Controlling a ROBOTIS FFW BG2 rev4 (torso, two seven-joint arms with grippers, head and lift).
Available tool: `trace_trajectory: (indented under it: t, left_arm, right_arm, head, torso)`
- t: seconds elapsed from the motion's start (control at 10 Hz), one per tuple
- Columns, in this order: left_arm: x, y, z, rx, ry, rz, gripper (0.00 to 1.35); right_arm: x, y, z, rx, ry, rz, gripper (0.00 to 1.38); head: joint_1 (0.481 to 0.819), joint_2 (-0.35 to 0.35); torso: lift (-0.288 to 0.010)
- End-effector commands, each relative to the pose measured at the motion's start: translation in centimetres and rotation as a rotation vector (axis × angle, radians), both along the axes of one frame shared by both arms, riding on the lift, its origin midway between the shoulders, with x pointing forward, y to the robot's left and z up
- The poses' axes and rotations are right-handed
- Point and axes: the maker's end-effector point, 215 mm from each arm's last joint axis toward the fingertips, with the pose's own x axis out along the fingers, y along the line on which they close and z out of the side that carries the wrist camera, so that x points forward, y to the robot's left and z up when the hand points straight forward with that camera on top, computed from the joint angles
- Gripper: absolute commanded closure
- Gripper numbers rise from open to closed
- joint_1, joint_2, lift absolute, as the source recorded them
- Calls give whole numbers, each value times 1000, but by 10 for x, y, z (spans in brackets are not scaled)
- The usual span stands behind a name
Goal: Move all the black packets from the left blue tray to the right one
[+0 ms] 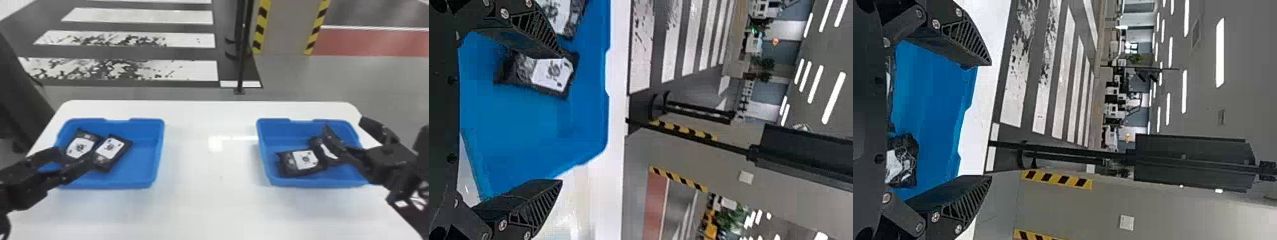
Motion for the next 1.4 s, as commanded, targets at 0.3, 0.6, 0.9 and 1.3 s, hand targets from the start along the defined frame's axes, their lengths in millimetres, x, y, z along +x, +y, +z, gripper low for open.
trace_trajectory:
  t: [0.3,0.6,0.9,1.3]
  left_arm:
    - [42,38,-45,85,234,98,153]
    - [82,20,-85,96,327,61,153]
    - [106,9,-106,135,398,39,153]
    - [110,7,-135,160,482,30,203]
  right_arm:
    - [-32,35,1,69,35,91,219]
    - [-34,39,-5,92,55,100,219]
    - [-35,42,-15,122,77,107,219]
    - [-34,44,-17,142,81,112,219]
  head:
    - [695,129]
    - [695,125]
    - [695,99]
    - [695,103]
  torso:
    - [-140]
    - [-140]
    - [-140]
    - [-140]
